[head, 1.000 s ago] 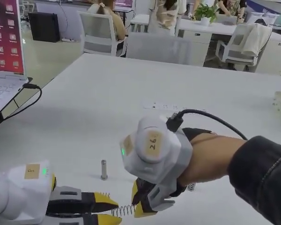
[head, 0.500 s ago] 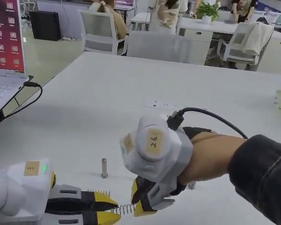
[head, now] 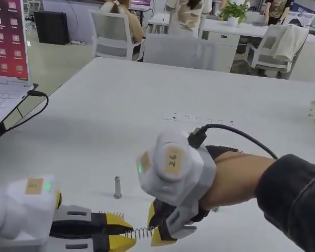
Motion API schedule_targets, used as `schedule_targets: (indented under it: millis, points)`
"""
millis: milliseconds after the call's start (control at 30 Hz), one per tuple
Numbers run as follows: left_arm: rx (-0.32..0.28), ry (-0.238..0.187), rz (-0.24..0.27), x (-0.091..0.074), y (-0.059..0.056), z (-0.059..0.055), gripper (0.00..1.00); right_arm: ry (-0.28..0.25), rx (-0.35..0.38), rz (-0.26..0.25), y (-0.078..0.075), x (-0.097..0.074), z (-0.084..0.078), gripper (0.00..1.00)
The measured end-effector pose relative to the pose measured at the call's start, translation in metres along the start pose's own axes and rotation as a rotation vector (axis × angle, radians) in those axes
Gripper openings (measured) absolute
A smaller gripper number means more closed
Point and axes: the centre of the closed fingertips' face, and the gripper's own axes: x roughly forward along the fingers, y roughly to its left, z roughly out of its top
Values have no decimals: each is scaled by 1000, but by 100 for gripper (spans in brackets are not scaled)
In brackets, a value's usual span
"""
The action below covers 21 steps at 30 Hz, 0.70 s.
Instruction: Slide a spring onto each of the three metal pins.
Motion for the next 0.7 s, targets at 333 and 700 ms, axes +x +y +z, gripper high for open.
schedule_targets:
  millis: [333, 700]
  points:
    - [-5, -33, -11, 0, -5, 9, 2, -1, -2, 0, 0, 1, -1, 10]
    - [-2, -26, -1, 1, -3, 7, 2, -22, 13, -18, -2, -8, 3, 9]
